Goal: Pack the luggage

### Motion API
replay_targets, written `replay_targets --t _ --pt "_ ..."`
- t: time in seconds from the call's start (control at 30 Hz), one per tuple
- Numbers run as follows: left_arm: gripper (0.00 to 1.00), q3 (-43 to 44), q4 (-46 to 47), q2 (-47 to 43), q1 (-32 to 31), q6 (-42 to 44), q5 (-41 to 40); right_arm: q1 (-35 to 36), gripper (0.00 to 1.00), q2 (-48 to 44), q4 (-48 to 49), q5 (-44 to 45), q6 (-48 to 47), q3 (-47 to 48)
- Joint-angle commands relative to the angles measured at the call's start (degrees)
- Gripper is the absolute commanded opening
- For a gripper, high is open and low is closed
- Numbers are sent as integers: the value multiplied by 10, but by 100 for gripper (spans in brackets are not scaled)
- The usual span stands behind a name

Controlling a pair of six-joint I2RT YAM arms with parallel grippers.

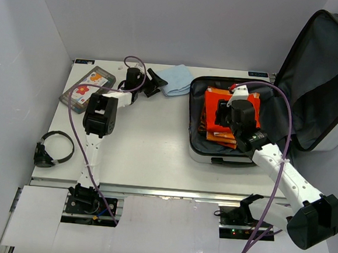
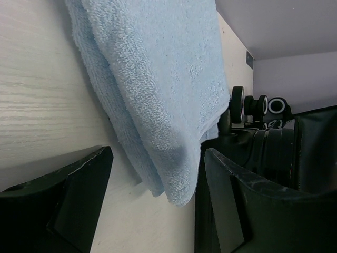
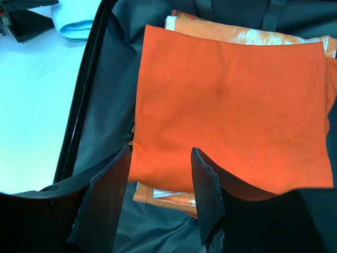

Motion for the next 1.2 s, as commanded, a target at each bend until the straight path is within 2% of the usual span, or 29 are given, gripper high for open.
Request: replay_targets --t 0.0,0.3,0.6,0.77,0.97,1.17 --pt "81 23 -28 7 -8 2 -4 4 57 0 6 14 -6 24" --pt "80 21 -43 0 -9 18 -30 9 57 -8 8 -3 -5 27" --pt "78 31 -42 16 -8 38 -46 16 57 21 -10 35 -3 46" --pt "74 28 -26 19 -9 44 -39 27 57 40 -37 100 2 64" --pt "54 -11 14 17 -9 23 -20 31 58 53 -17 89 -1 58" --pt "11 -107 51 -21 -11 16 -22 35 59 70 -23 94 7 65"
